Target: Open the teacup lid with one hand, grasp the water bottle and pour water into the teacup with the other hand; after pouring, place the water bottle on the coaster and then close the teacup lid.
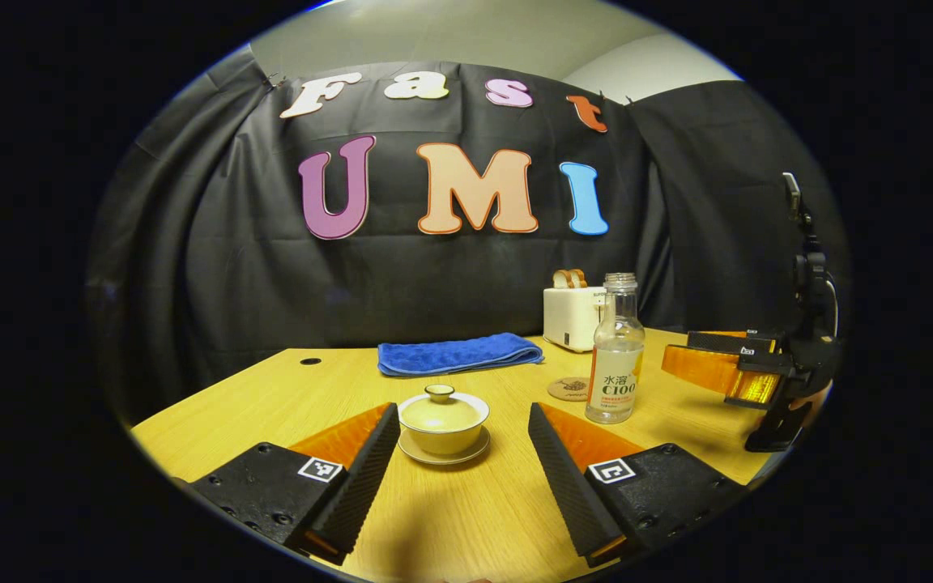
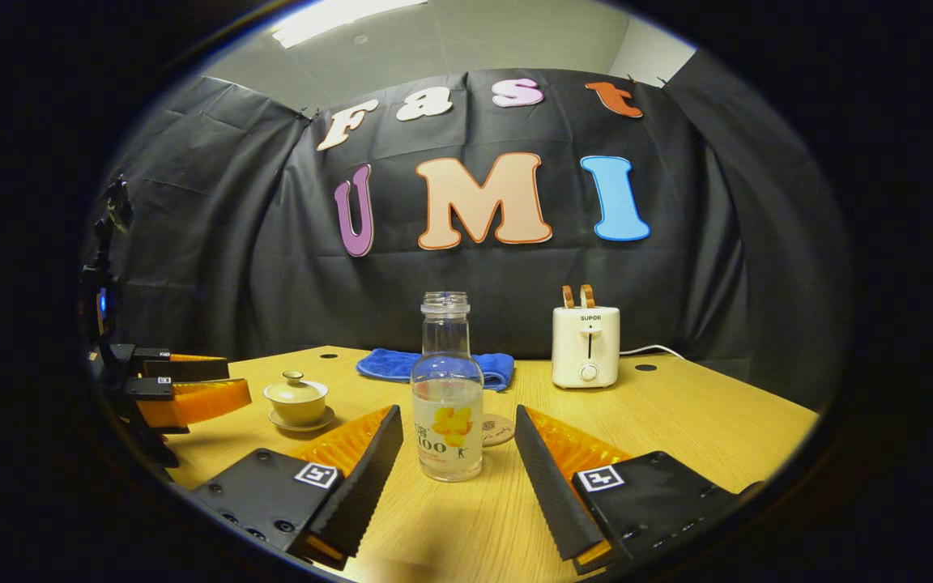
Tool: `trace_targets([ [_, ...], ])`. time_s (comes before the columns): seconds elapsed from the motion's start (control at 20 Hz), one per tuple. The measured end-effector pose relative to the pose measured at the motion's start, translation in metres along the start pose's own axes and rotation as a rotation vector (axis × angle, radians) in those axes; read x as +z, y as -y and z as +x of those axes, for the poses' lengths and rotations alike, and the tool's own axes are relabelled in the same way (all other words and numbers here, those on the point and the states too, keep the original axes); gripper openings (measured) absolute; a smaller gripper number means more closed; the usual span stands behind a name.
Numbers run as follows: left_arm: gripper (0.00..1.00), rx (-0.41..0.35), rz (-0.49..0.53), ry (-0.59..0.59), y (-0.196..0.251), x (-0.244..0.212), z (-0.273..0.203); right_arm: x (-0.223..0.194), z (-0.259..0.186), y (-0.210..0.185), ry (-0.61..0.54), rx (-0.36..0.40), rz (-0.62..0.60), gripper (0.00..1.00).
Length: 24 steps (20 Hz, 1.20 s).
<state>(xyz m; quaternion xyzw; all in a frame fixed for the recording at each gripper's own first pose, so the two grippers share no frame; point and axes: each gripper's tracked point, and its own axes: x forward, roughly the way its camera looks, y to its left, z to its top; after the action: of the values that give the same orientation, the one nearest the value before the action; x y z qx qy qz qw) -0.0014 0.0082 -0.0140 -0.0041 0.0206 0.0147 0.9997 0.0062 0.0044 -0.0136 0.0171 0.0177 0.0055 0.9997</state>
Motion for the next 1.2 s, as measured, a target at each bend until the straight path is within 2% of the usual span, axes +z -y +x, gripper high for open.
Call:
trace_targets([
  [0.5,0.94,-0.006,-0.020,-0.009,-0.009,-0.001,0.027,0.000,0.001,0.001,-0.003,-0.007,0.000,0.90],
  [1.05,0.94,0.003,-0.030,-0.093,-0.025,-0.015,0.081,0.000,0.000,0.002,-0.002,-0.003,-0.001,0.90],
  [1.2,0.88,0.004,-0.020,-0.128,-0.027,-0.021,0.090,0.001,0.001,0.002,-0.002,-0.003,-0.001,0.90],
])
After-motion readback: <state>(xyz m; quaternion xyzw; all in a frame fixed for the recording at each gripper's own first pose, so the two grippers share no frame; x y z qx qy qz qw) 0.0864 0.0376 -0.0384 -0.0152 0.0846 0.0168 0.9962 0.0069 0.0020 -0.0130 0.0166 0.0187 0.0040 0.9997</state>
